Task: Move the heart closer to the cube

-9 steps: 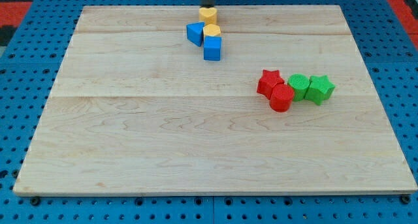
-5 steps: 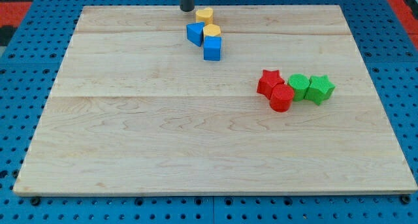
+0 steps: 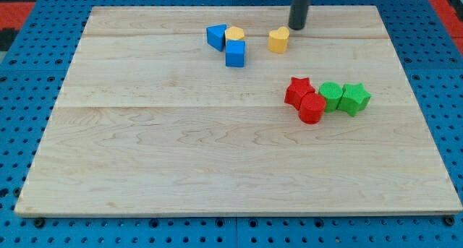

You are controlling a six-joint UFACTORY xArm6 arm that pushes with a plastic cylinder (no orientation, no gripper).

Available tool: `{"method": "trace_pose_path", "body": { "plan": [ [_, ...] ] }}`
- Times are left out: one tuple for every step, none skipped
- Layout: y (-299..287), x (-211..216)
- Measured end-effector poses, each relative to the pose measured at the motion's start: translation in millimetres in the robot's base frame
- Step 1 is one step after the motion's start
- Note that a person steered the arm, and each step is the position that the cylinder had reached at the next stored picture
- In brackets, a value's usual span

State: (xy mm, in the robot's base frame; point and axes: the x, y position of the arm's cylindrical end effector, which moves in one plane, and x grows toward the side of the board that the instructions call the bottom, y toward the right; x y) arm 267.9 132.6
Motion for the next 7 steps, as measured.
{"method": "trace_pose_path", "body": {
  "plan": [
    [-37,3],
    [-126,7],
    [-181,11],
    [-180,-9],
    [-197,-57],
    [-201,-12],
    [-204,24]
  ]
}}
